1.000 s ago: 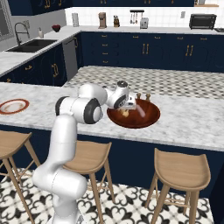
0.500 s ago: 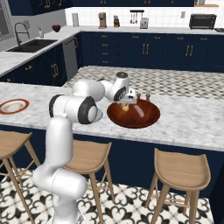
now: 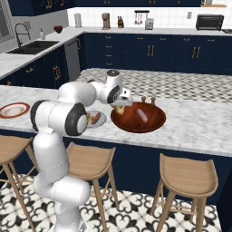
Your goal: Place one bun and one sausage from the bowl on each plate.
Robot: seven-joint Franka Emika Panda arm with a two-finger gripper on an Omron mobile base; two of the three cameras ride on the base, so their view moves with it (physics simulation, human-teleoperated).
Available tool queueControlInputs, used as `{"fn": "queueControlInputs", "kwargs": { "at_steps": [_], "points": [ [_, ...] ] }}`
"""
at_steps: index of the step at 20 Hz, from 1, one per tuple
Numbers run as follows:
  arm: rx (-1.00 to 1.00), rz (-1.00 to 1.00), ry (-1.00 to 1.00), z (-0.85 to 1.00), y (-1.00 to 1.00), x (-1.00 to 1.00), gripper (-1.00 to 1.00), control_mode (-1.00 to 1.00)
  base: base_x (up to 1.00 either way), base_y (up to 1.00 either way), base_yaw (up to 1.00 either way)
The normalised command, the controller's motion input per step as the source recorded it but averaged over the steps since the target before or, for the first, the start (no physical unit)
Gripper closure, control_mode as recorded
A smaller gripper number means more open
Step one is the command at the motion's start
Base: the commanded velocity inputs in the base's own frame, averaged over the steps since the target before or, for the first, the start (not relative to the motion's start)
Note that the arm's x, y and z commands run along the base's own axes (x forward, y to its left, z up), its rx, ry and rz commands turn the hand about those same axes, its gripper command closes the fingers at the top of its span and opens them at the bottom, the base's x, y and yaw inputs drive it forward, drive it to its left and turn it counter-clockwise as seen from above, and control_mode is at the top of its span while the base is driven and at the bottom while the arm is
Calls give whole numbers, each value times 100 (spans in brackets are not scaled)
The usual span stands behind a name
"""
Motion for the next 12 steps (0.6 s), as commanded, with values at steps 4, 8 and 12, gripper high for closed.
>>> {"fn": "queueControlInputs", "kwargs": {
  "at_steps": [4, 8, 12],
  "points": [
    [-4, -3, 0, 39, 77, -59, 100, -100, 0, 0, 0],
    [1, -5, 0, 41, 8, -79, 100, -100, 0, 0, 0],
    [1, -4, 0, 47, 0, -62, 100, -100, 0, 0, 0]
  ]
}}
